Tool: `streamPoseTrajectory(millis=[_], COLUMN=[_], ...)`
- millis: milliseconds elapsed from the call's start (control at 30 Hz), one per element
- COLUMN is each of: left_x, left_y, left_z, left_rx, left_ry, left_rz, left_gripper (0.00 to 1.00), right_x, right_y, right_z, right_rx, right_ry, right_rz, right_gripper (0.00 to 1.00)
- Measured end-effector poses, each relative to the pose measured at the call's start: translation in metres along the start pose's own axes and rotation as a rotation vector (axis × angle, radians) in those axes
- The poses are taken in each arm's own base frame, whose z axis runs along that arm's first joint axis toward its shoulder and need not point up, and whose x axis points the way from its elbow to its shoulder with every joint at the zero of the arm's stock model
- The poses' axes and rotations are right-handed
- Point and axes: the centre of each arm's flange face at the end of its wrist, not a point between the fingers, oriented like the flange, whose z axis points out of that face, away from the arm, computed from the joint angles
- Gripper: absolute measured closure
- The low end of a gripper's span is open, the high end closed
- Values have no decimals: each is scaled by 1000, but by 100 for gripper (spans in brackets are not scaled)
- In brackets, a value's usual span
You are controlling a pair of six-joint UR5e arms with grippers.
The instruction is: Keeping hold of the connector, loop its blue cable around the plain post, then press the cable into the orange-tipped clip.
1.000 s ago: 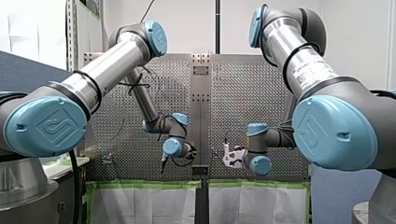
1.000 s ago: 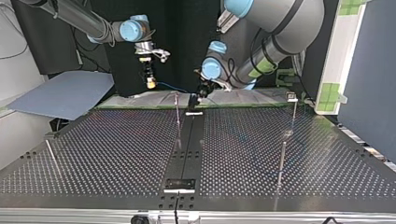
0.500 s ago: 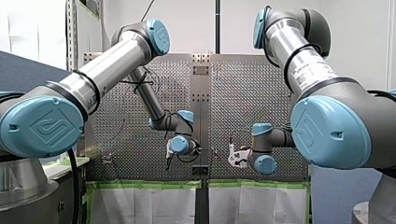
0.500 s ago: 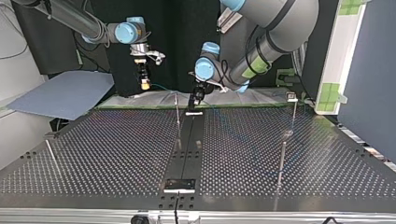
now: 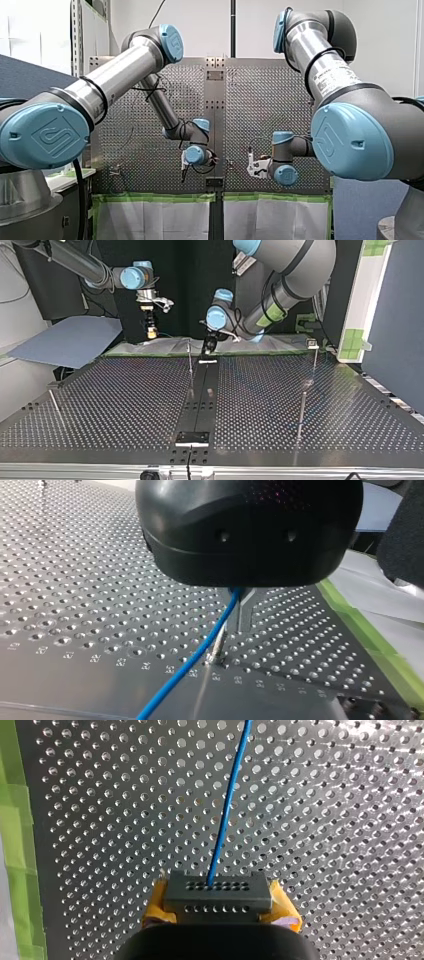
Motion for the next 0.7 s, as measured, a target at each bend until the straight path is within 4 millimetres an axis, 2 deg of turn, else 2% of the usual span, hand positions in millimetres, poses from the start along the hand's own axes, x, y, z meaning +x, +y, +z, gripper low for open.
streamPoseTrajectory(millis=[200, 467, 700], left_x=[-5, 14, -2], left_y=[1, -1, 0], left_z=[5, 11, 26], left_rx=[8, 15, 27], left_ry=[-9, 20, -12], left_rz=[-29, -46, -98], left_gripper=[100, 100, 100], right_x=[-1, -7, -21], right_y=[3, 6, 14], right_z=[1, 3, 13], right_rx=[-7, -12, -26], right_ry=[0, -7, -18], right_rz=[1, 3, 11], right_gripper=[100, 100, 100])
